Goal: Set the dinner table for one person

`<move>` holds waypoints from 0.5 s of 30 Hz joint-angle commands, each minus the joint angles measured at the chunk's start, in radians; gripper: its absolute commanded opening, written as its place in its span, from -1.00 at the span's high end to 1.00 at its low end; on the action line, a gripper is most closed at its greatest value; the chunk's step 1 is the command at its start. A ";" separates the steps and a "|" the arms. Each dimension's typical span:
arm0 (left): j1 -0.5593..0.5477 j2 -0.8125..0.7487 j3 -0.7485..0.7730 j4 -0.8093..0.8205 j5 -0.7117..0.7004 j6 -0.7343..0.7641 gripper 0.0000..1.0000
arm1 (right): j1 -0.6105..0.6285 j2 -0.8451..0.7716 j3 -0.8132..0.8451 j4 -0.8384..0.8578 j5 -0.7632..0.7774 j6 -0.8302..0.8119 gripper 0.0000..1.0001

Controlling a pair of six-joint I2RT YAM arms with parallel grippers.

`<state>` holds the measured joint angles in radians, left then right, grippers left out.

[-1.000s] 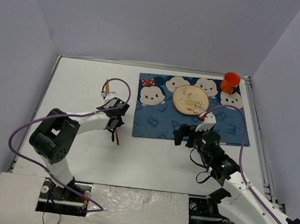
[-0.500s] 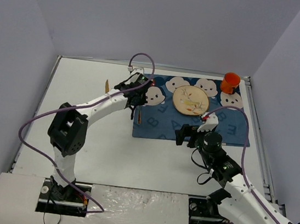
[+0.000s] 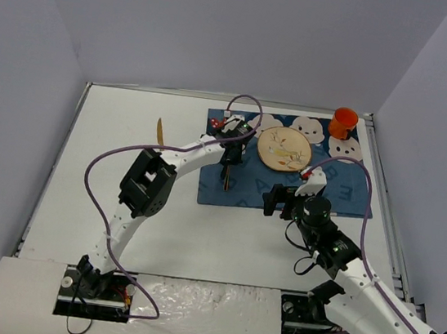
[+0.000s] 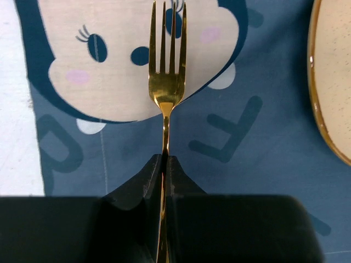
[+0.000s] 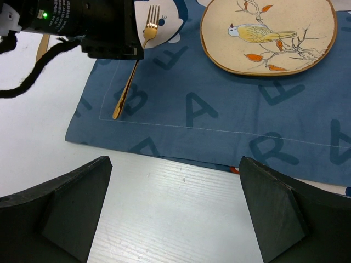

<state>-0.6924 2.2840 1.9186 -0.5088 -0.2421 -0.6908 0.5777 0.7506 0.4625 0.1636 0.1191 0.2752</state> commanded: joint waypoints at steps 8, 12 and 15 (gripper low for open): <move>-0.012 0.018 0.119 0.015 -0.036 -0.058 1.00 | 0.005 -0.018 0.045 0.025 0.035 -0.010 -0.97; -0.012 0.027 0.122 0.013 -0.036 -0.081 1.00 | 0.005 -0.016 0.048 0.024 0.033 -0.010 -0.97; -0.010 0.038 0.133 0.012 -0.031 -0.083 1.00 | 0.005 -0.016 0.046 0.024 0.033 -0.013 -0.97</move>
<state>-0.6994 2.3477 1.9881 -0.5116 -0.2523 -0.7441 0.5777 0.7410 0.4625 0.1443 0.1272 0.2752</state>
